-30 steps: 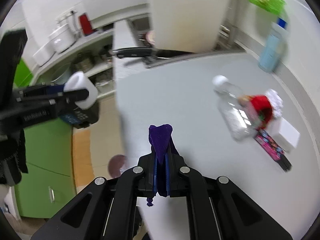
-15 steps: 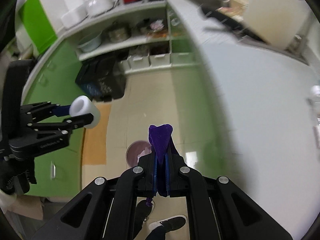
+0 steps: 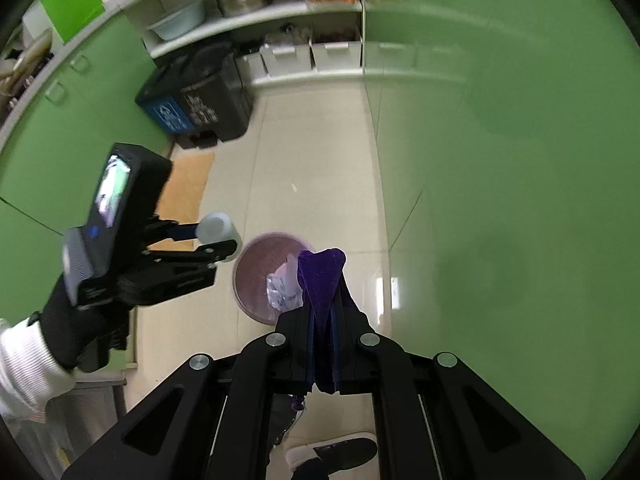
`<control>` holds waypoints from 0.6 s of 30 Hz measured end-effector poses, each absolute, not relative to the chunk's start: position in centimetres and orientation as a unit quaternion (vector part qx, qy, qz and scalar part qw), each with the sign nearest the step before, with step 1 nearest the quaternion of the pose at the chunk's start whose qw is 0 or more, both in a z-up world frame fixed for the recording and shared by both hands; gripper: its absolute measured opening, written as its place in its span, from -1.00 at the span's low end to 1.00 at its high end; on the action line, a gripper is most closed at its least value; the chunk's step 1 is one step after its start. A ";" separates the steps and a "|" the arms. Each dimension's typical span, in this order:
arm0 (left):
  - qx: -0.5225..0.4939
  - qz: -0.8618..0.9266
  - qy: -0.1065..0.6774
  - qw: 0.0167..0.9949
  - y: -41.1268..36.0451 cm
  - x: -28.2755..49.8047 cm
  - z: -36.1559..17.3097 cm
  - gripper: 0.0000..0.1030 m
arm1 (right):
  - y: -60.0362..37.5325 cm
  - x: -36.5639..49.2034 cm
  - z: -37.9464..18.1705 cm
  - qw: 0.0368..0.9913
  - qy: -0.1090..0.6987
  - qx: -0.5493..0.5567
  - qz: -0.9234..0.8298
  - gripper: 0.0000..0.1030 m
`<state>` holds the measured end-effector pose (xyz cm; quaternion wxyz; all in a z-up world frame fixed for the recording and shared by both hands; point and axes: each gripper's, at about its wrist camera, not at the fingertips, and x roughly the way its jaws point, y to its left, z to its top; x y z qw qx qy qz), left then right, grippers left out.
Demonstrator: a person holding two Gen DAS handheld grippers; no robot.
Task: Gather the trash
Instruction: 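Carry the tape roll and purple pouch to the wastebasket and release both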
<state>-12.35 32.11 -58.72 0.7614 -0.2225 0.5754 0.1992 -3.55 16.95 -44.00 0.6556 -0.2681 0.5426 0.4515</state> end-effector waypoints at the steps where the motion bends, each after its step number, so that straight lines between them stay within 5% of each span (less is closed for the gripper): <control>1: -0.224 0.199 0.579 0.758 32.3 -12.4 -60.6 -0.16 | 16.9 -3.7 -45.3 0.653 0.547 -0.270 0.449 -0.89; 5: -0.231 0.201 0.585 0.751 33.0 -12.4 -65.0 -0.01 | 16.8 -4.4 -48.7 0.643 0.559 -0.279 0.443 -0.89; 6: -0.236 0.203 0.584 0.749 33.3 -12.5 -65.9 0.48 | 16.8 -4.5 -49.4 0.640 0.562 -0.281 0.442 -0.89; 8: -0.241 0.208 0.578 0.751 33.8 -12.7 -66.6 0.94 | 17.1 -4.6 -50.2 0.637 0.565 -0.283 0.440 -0.89; 18: -0.252 0.229 0.578 0.742 34.9 -15.4 -63.7 0.95 | 19.7 -5.8 -50.5 0.615 0.568 -0.291 0.463 -0.88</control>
